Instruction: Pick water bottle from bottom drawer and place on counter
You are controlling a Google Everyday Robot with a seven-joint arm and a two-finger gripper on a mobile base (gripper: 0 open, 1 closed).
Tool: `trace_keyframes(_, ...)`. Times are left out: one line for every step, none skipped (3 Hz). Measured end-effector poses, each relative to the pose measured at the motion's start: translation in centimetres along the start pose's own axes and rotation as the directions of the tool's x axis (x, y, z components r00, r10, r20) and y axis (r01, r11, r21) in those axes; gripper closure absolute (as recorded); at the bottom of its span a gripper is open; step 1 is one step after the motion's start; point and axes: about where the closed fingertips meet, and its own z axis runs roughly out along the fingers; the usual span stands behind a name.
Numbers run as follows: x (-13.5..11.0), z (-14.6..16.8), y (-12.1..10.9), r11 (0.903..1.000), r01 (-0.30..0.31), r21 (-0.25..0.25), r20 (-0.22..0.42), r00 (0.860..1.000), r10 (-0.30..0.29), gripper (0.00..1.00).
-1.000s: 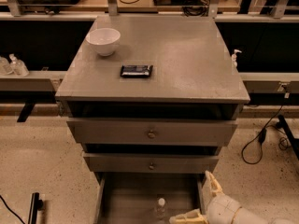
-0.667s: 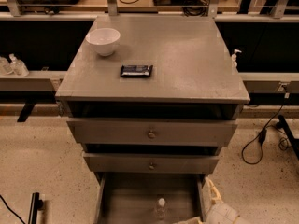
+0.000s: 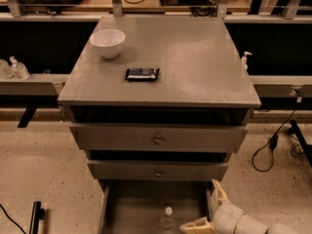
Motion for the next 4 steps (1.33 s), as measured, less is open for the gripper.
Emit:
trace_keyframes(4.5, 2.3, -3.3, 0.9941, 0.108, -0.007, -0.040, 0.993, -0.108, 0.00)
trace_keyframes(8.5, 3.1, -5.0, 0.9718, 0.236, -0.009, -0.022, 0.972, -0.236, 0.00)
trace_keyframes(8.8, 3.4, -5.3, 0.9665, 0.257, -0.007, -0.017, 0.966, -0.257, 0.00)
trace_keyframes(11.2, 5.2, -4.2, 0.9723, 0.215, -0.093, -0.011, 0.976, -0.216, 0.00)
